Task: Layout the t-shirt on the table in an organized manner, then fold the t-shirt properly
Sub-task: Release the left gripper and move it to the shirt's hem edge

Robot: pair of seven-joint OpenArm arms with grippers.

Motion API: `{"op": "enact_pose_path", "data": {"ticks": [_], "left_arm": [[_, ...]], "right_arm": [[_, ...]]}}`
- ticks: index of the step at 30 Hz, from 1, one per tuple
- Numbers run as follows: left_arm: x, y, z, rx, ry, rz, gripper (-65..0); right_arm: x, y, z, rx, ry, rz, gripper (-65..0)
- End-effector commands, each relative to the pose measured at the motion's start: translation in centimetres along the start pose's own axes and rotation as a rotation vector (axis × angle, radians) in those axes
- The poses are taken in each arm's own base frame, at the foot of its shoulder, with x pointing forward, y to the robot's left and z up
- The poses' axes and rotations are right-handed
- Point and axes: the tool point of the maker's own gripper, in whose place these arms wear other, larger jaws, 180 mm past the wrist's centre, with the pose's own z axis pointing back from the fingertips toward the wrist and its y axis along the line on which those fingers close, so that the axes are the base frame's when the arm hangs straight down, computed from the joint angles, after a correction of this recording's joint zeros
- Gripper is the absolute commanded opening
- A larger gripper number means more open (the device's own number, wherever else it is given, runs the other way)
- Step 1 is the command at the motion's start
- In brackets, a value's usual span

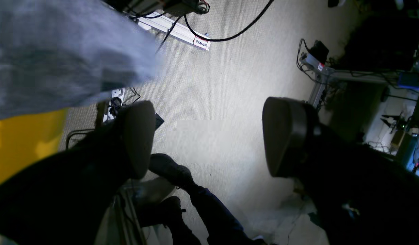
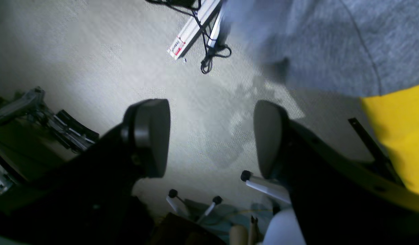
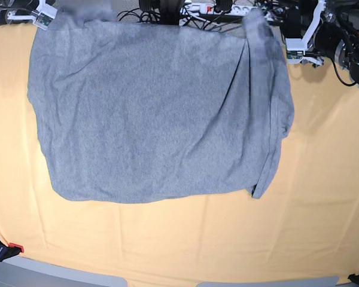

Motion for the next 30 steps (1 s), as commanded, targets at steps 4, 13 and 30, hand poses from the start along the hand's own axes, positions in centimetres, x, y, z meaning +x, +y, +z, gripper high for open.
{"op": "enact_pose_path", "data": {"ticks": [4,13,30], "left_arm": [[1.1,1.1,1.5,0.058,-0.013,-0.040,-15.6],[3.7,6.2,6.3,0.343,-0.010,-0.130,-15.6],[5.4,24.0,15.4,0.946,-0.424,0.359,-15.6]], "right_arm": [[1.1,-1.3,0.7,-0.047,-0.026,0.040,-24.5],[4.9,-8.1,4.8,-0.315,-0.171,0.008,-24.5],[8.2,-10.2,7.7,-0.426,-0.349,0.028,-24.6]]}}
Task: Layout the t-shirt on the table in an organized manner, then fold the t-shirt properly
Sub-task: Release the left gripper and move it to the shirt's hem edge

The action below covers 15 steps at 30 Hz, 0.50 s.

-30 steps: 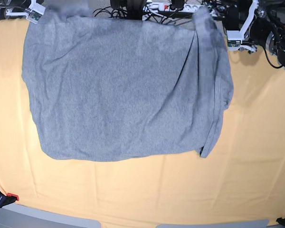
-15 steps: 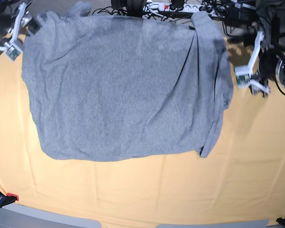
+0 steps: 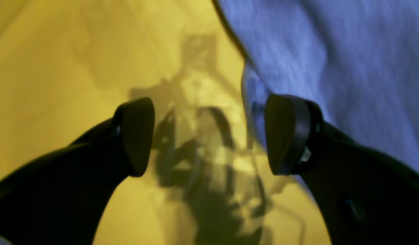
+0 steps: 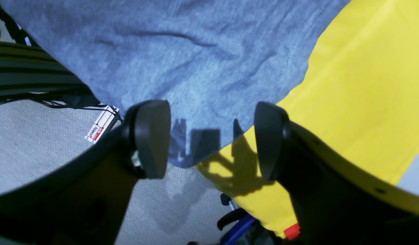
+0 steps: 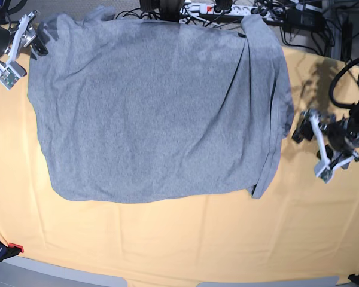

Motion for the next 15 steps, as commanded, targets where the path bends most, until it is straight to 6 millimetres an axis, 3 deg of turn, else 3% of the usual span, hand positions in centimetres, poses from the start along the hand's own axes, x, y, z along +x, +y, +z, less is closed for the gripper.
{"op": "enact_pose_path", "data": {"ticks": [1,9,15], "left_arm": [[1.6,1.3,0.3,0.024,-0.054,0.021,-15.6],[4.3,2.9,-4.4,0.021,-0.136,0.242,-15.6],[5.8,2.1,-6.0,0.010,-0.177,0.264,-15.6]], "right_arm": [[0.6,-0.2,0.3,-0.008,-0.019,0.021,-24.6],[0.6,-0.1,0.3,-0.007,-0.021,0.019,-24.6],[0.6,-0.1,0.3,-0.007,-0.020,0.019,-24.6]]}}
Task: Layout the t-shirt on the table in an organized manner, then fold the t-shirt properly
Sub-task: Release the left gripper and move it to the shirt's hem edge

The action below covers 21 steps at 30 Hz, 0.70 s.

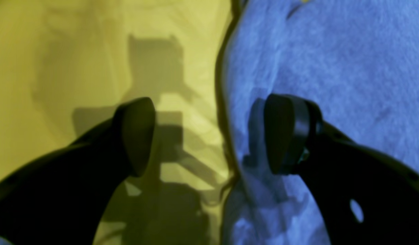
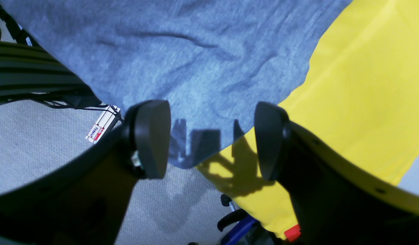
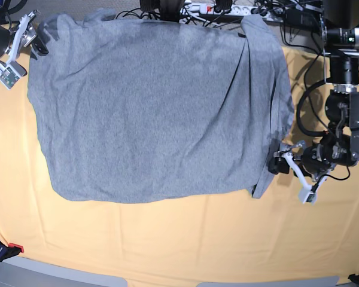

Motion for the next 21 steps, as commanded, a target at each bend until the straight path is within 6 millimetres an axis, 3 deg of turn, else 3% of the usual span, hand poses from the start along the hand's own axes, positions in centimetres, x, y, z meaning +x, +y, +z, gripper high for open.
{"op": "enact_pose_path", "data": {"ticks": [1,10,18,20,21], "left_arm": [[2.1,0.6,0.7,0.017,-0.060,-0.012,-15.6],[-0.5,1.0,-1.2,-0.009,-0.003,0.078,-15.6],[-2.8,-1.8,-2.5,-0.197,0.047,0.124,-16.7],[-2.9,-3.5,-2.3,-0.287,0.057,0.100,-28.9],[-2.8,-4.3,-2.0,-0.332,0.055,0.088,-40.8]], "right_arm": [[0.6,-0.2,0.3,-0.007,-0.018,0.020,-24.6],[1.0,-0.1,0.4,-0.007,-0.039,0.020,-24.6],[1.3,-0.2,0.4,-0.007,-0.055,0.021,-24.6],[1.4,-0.1,0.4,-0.007,-0.064,0.021,-24.6],[1.4,-0.1,0.4,-0.007,-0.064,0.021,-24.6]]}}
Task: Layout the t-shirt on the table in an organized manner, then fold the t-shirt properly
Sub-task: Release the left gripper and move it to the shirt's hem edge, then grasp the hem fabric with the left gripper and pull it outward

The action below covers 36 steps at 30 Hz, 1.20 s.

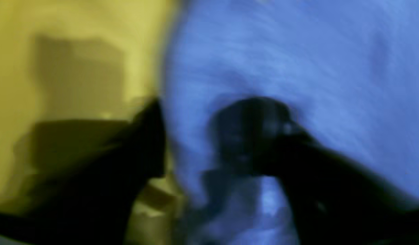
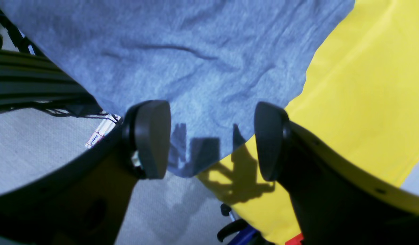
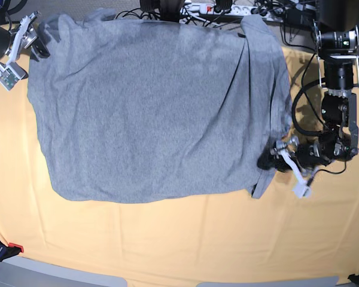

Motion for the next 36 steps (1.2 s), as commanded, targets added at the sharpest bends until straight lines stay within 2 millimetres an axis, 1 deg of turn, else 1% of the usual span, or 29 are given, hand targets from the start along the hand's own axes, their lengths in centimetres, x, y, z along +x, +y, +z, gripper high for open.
{"op": "enact_pose_path", "data": {"ticks": [1,2,6,8,11,16,28,34,36], "left_arm": [[0.5,-0.4,0.4,-0.021,0.008,-0.028,-54.4],[0.8,-1.2,0.4,-0.060,-0.003,-0.031,-65.0],[2.1,-4.3,1.0,-0.226,-0.062,-0.048,-65.0],[2.5,-6.2,1.6,-0.331,-0.092,-0.078,-65.0],[3.0,-8.6,2.7,-0.474,-0.116,-0.050,-65.0],[3.2,-9.6,2.1,-0.501,-0.125,-0.052,-65.0],[3.8,-13.8,-0.4,-0.619,-0.160,-0.038,-65.0],[4.1,-14.8,-0.5,-0.637,-0.168,-0.059,-65.0],[3.7,-15.4,-0.7,-0.644,-0.144,-0.080,-65.0]], "right_arm": [[0.6,-0.1,0.3,-0.006,-0.018,0.021,-24.6],[0.6,-0.1,0.3,-0.006,-0.017,0.021,-24.6],[0.6,-0.1,0.3,-0.006,-0.017,0.021,-24.5],[0.7,-0.2,0.3,-0.008,-0.023,0.021,-24.6],[1.1,-0.4,0.3,-0.015,-0.037,0.025,-24.6],[1.4,-0.5,0.4,-0.018,-0.049,0.026,-24.6],[1.4,-0.5,0.4,-0.018,-0.052,0.027,-24.5],[1.5,-0.4,0.3,-0.017,-0.057,0.021,-24.6],[1.4,-0.2,0.2,-0.016,-0.064,0.009,-24.5]]}}
